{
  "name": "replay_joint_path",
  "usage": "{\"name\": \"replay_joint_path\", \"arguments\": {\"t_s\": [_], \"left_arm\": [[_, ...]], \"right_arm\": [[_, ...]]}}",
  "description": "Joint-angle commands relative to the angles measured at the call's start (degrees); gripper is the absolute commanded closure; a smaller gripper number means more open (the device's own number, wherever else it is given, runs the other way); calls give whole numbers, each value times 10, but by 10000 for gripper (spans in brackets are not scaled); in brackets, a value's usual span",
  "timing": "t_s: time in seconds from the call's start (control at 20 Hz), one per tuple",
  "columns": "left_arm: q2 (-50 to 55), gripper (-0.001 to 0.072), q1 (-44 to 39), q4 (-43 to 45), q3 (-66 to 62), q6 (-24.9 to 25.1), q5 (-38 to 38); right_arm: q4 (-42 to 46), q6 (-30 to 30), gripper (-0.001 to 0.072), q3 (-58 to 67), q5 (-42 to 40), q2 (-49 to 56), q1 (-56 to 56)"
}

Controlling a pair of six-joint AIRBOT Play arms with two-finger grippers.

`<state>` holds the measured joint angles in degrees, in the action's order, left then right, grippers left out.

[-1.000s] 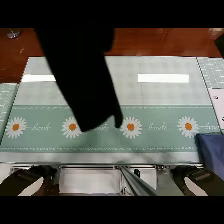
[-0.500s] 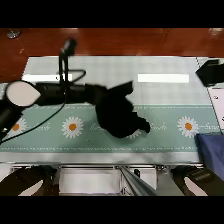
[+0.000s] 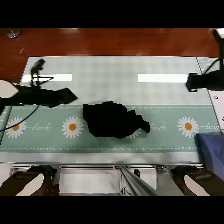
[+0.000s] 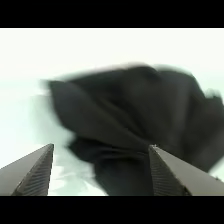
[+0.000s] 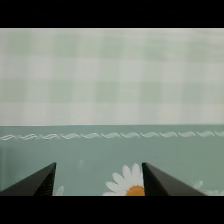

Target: Fold the shirts.

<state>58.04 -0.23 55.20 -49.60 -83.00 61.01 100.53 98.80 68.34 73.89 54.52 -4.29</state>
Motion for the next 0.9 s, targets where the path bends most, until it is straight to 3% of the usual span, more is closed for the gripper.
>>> {"name": "replay_joint_path", "arguments": {"t_s": [0.0, 0.05, 0.15, 0.25, 0.4, 0.45, 0.5, 0.55, 0.85], "left_arm": [[19, 6, 121, -134, 29, 43, 55], [39, 7, 123, -219, 54, 103, 69], [95, 7, 95, -316, 83, 177, 106], [149, 5, 33, -344, 83, 222, 114], [198, 7, -43, -357, 62, 282, 95], [206, 68, -53, -354, 54, 291, 95], [212, 482, -55, -340, 47, 295, 96], [213, 678, -54, -327, 43, 299, 95], [212, 677, -33, -316, 40, 299, 128]], "right_arm": [[-103, -15, 92, -79, -13, -7, 177], [-216, -62, 92, -132, -19, -10, 232], [-377, -146, 92, -225, -8, -10, 282], [-426, -170, 92, -301, -11, -10, 269], [-429, -166, 92, -361, -21, -10, 215], [-435, -165, 92, -368, -27, -8, 191], [-436, -162, 92, -368, -38, -2, 167], [-437, -149, 92, -368, -56, 10, 141], [-535, -152, 92, -358, -151, 130, 7]]}}
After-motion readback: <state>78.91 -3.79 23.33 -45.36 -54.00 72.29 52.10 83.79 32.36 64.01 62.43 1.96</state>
